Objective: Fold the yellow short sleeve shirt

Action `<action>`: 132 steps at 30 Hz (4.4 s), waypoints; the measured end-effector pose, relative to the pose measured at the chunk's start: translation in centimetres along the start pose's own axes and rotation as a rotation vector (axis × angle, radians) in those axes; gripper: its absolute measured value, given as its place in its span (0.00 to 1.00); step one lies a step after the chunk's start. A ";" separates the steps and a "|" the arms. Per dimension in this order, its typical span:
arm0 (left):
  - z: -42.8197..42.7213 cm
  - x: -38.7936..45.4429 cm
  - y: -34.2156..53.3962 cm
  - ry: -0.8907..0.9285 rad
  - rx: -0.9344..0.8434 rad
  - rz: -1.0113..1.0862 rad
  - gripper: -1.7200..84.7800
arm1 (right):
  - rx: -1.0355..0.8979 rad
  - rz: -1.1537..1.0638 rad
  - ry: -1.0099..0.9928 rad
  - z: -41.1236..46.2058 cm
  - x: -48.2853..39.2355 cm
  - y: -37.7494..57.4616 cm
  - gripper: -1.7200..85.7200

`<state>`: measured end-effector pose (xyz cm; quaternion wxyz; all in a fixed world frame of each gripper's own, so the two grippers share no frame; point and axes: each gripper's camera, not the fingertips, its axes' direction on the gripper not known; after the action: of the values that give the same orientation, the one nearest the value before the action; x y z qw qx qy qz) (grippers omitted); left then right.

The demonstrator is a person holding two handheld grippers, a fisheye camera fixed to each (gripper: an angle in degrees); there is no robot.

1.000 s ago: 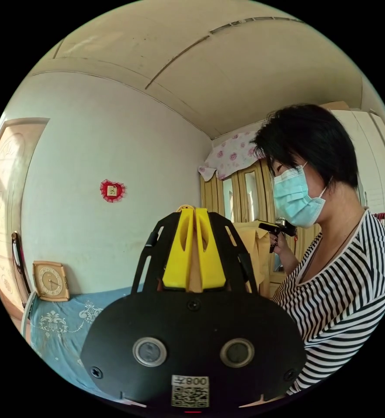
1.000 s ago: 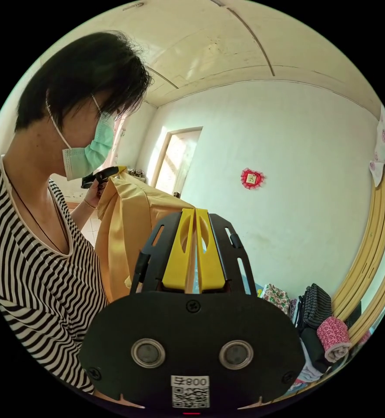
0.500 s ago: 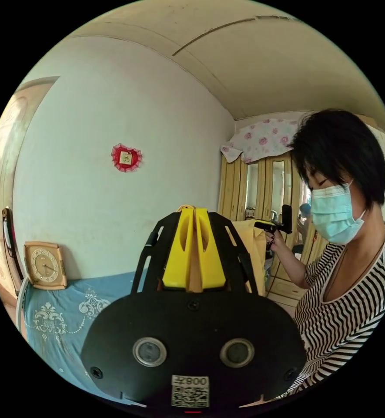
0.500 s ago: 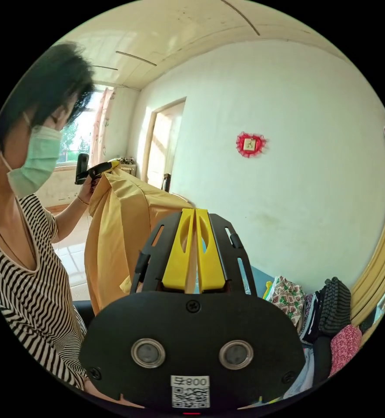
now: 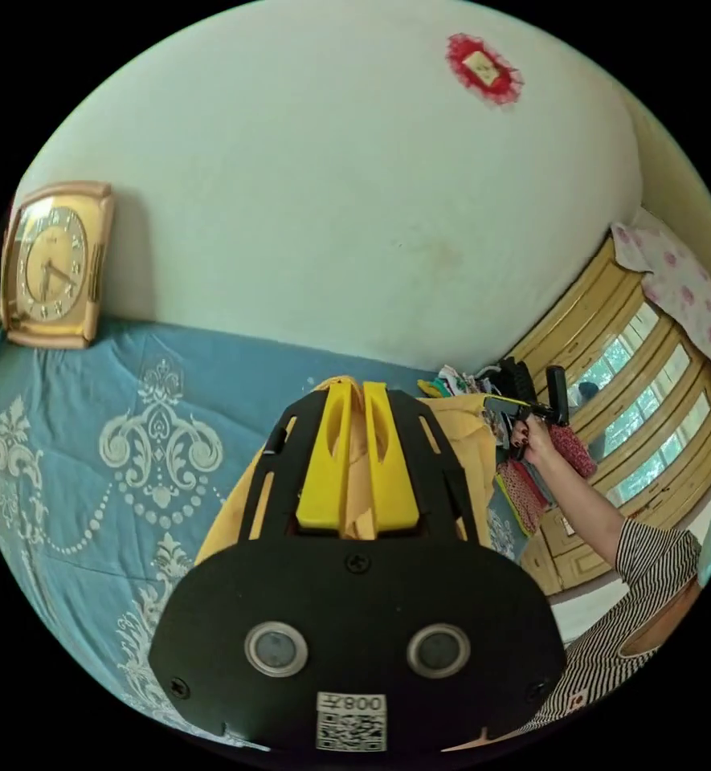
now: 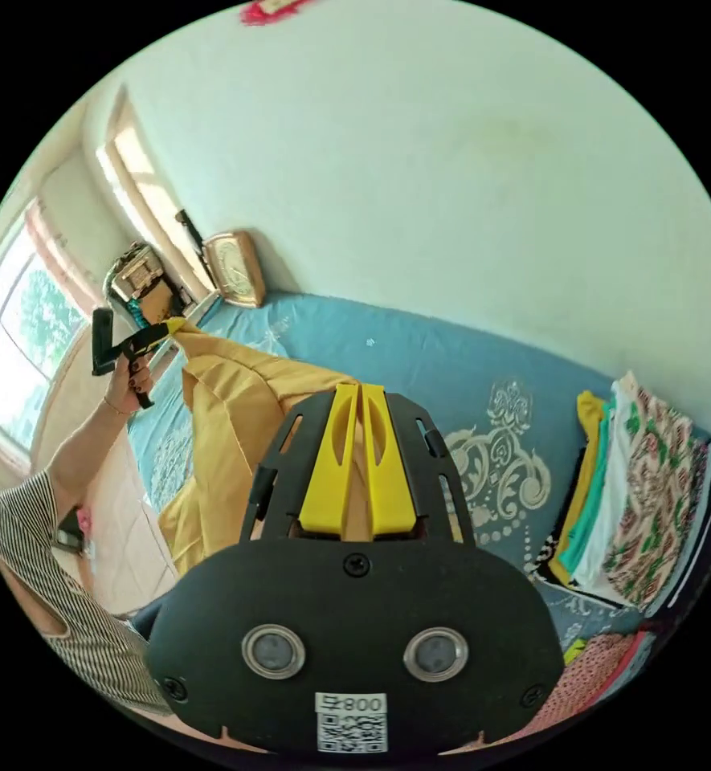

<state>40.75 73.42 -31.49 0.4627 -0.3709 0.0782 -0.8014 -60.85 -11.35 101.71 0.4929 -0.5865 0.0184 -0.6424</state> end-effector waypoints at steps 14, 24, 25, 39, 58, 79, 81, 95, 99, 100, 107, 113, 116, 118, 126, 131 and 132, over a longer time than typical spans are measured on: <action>14.9 -6.4 20.0 -0.153 -0.289 -0.365 0.14 | -0.127 0.470 -0.150 22.0 12.7 39.0 0.04; 25.2 -3.9 22.6 -0.170 -0.365 -0.502 0.10 | -0.139 0.730 -0.097 25.4 11.8 60.5 0.09; 26.2 -3.7 22.8 -0.180 -0.364 -0.513 0.08 | -0.139 0.743 -0.096 26.4 11.9 61.4 0.09; 23.1 1.8 17.2 -0.312 -0.191 -0.387 0.03 | -0.224 0.817 0.028 31.2 9.1 72.9 0.02; 32.2 11.8 24.0 -0.309 -0.317 -0.292 0.04 | -0.235 0.413 0.090 31.1 -8.1 74.4 0.02; 27.3 19.8 32.3 -0.128 -0.274 -0.341 0.04 | -0.136 0.573 -0.188 23.7 -14.4 80.3 0.02; 25.3 21.6 35.1 -0.103 -0.301 -0.364 0.05 | -0.174 0.540 -0.198 20.5 -17.9 84.7 0.03; 15.0 28.8 49.3 -0.115 -0.353 -0.621 0.11 | -0.335 0.832 -0.326 8.0 -36.0 109.7 0.08; 14.8 28.9 47.2 -0.144 -0.304 -0.596 0.12 | -0.352 0.817 -0.309 7.8 -37.5 109.2 0.09; 15.3 28.6 46.8 -0.130 -0.309 -0.606 0.11 | -0.339 0.821 -0.302 7.4 -37.6 109.0 0.09; 18.4 28.8 45.3 -0.142 -0.484 -0.597 0.04 | -0.333 0.856 -0.265 7.8 -38.8 108.2 0.08; 17.3 31.4 44.6 -0.083 -0.496 -0.545 0.03 | -0.306 0.859 -0.280 7.4 -40.2 107.1 0.08; 15.7 33.3 44.6 -0.081 -0.499 -0.517 0.03 | -0.323 0.835 -0.272 7.7 -41.3 106.1 0.09; 14.3 34.2 45.1 -0.088 -0.485 -0.525 0.03 | -0.314 0.847 -0.295 7.9 -41.6 105.7 0.09; 11.4 34.7 45.2 -0.149 -0.420 -0.604 0.05 | -0.320 0.849 -0.307 8.9 -42.3 102.6 0.09; 11.9 36.4 38.1 -0.220 -0.284 -0.477 0.09 | -0.257 0.777 -0.199 7.9 -42.3 96.4 0.09; 12.4 36.7 36.9 -0.213 -0.269 -0.448 0.09 | -0.245 0.758 -0.181 7.9 -42.4 95.2 0.09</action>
<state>63.37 26.10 -20.82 0.2261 -0.5190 0.0508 -0.8228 -3.87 -28.08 15.72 0.6210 -0.6466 0.2664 -0.3540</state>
